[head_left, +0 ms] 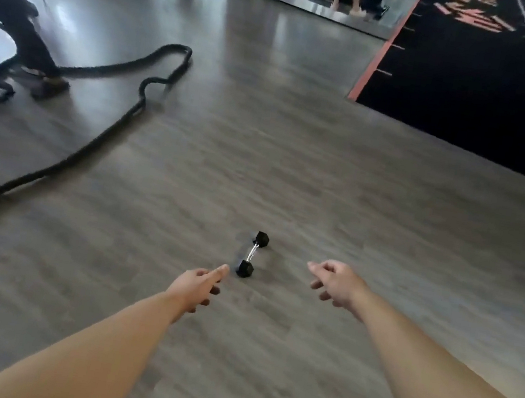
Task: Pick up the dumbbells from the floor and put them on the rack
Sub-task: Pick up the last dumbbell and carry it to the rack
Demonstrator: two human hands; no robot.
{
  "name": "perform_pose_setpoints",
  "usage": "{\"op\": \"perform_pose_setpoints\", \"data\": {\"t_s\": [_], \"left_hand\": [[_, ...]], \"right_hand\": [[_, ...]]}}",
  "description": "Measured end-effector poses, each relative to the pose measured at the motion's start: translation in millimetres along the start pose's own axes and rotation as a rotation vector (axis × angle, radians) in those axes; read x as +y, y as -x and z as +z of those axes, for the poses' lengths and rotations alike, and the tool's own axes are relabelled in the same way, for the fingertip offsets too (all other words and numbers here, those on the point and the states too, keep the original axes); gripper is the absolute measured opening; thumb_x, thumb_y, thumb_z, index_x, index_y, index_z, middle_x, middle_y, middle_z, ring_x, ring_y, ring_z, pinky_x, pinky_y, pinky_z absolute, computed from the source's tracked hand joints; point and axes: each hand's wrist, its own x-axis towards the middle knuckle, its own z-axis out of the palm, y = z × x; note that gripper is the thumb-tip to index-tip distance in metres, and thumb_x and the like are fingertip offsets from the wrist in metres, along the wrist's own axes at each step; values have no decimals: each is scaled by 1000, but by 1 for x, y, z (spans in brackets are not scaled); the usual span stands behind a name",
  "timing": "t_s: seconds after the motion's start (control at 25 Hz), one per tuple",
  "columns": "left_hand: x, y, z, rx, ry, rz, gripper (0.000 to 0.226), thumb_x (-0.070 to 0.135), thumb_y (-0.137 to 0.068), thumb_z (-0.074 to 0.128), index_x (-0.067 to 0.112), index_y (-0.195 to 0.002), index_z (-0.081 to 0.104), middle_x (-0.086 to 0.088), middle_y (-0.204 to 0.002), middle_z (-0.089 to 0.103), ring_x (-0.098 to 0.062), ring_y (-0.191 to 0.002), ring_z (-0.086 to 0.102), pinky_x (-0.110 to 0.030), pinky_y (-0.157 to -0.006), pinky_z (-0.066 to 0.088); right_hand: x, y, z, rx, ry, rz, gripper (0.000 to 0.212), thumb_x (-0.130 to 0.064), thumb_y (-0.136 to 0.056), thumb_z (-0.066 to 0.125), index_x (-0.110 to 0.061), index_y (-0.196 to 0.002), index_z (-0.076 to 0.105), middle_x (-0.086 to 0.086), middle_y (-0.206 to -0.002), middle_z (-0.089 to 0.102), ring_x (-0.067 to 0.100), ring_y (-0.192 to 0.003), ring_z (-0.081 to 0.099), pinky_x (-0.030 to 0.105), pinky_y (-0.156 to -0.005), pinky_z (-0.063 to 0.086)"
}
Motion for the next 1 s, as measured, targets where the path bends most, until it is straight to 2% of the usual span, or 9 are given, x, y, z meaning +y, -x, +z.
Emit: {"op": "perform_pose_setpoints", "data": {"t_s": [0.16, 0.28, 0.4, 0.56, 0.72, 0.84, 1.0], "left_hand": [[33, -39, 22, 11, 145, -41, 69, 81, -73, 58, 25, -110, 70, 2, -106, 76, -24, -84, 68, -33, -69, 44], [46, -91, 13, 65, 233, -107, 80, 86, -60, 55, 25, -110, 69, 2, -105, 76, -22, -80, 66, -32, -68, 44], [61, -167, 3, 94, 334, -186, 71, 81, -73, 61, 23, -114, 69, 1, -108, 75, -21, -79, 65, -31, -62, 40], [91, -251, -3, 103, 407, -282, 54, 72, -88, 59, 25, -113, 69, 3, -111, 75, -23, -87, 69, -35, -74, 46], [117, -321, -2, 125, 482, -340, 49, 69, -89, 60, 26, -111, 69, 4, -110, 75, -25, -96, 71, -40, -83, 52], [111, -362, 7, 192, 602, -423, 44, 65, -88, 65, 26, -107, 71, 0, -110, 75, -24, -94, 71, -42, -83, 55], [56, -442, 41, 322, 832, -616, 46, 61, -89, 68, 21, -112, 69, -5, -117, 72, -28, -102, 71, -46, -87, 61]], "right_hand": [[-33, -87, -35, -76, 132, -30, 35, -55, -97, 62, -21, -103, 69, -4, -86, 73, 17, -64, 63, 24, -53, 38], [-78, -166, -30, -152, 193, -69, 38, -54, -97, 63, -17, -103, 70, -5, -86, 73, 17, -67, 62, 26, -55, 39], [-111, -253, -10, -205, 236, -84, 40, -57, -95, 65, -18, -101, 71, -2, -94, 76, 17, -71, 63, 27, -63, 44], [-137, -338, 6, -265, 330, -29, 40, -64, -88, 65, -24, -94, 70, -4, -96, 74, 16, -77, 63, 33, -76, 50], [-160, -429, 15, -328, 423, -38, 33, -56, -93, 65, -25, -101, 69, -13, -89, 64, 10, -78, 60, 31, -75, 48], [-156, -503, 40, -356, 475, 6, 36, -58, -92, 64, -24, -101, 68, -7, -87, 65, 16, -72, 59, 34, -74, 51], [-127, -630, 117, -487, 611, 49, 43, -55, -91, 62, -18, -113, 65, 0, -94, 72, 24, -91, 70, 40, -87, 57]]}}
